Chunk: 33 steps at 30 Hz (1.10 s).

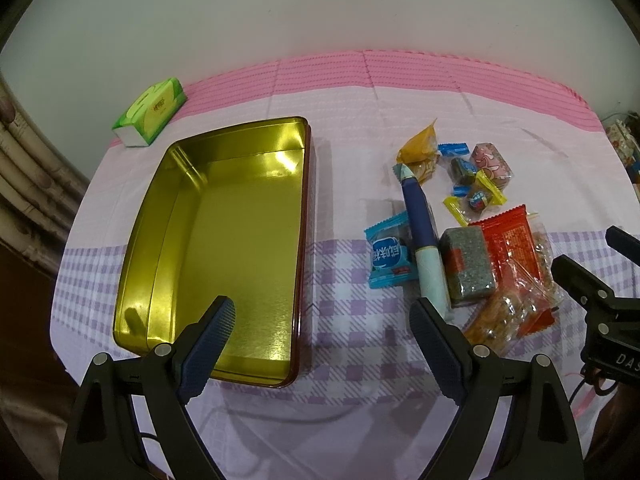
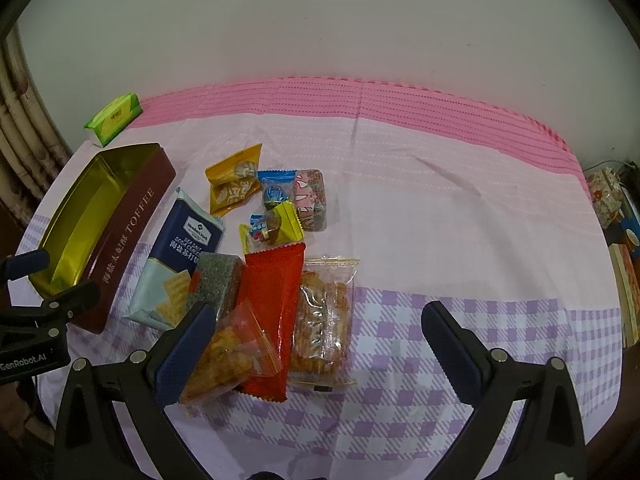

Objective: Organize snacks

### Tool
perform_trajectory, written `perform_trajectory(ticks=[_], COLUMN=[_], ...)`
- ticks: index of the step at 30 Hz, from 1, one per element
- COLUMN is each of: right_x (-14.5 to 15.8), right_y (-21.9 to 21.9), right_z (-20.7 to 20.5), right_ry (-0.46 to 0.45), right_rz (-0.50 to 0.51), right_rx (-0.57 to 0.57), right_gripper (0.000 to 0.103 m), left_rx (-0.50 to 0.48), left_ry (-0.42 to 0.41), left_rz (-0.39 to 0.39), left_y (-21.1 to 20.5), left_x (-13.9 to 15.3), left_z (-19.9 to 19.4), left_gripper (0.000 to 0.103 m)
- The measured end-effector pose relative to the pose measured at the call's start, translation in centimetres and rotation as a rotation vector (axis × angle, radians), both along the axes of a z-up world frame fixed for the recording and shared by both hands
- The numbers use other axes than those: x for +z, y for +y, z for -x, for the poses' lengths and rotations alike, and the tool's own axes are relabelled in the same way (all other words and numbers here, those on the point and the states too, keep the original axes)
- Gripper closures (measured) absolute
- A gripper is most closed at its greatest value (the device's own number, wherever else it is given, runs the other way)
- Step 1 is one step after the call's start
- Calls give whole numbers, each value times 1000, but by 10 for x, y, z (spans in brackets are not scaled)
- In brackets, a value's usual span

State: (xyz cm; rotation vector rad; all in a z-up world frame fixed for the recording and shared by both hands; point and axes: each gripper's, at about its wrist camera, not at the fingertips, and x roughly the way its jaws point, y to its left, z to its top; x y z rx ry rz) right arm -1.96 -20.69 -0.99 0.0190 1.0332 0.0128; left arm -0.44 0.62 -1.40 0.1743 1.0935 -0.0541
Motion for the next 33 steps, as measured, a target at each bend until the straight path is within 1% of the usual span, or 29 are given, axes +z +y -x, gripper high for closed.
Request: perform_trajectory(ticks=[33], right_x=[-2], right_y=[-13], right_z=[-2], right_ry=[5], right_rz=[-22], right_rx=[-18], right_gripper=[1], left_rx=[-9], left_ry=[5], left_rz=[-13], left_y=[-8], left_x=[0], left_z=[-2], left_gripper=[14])
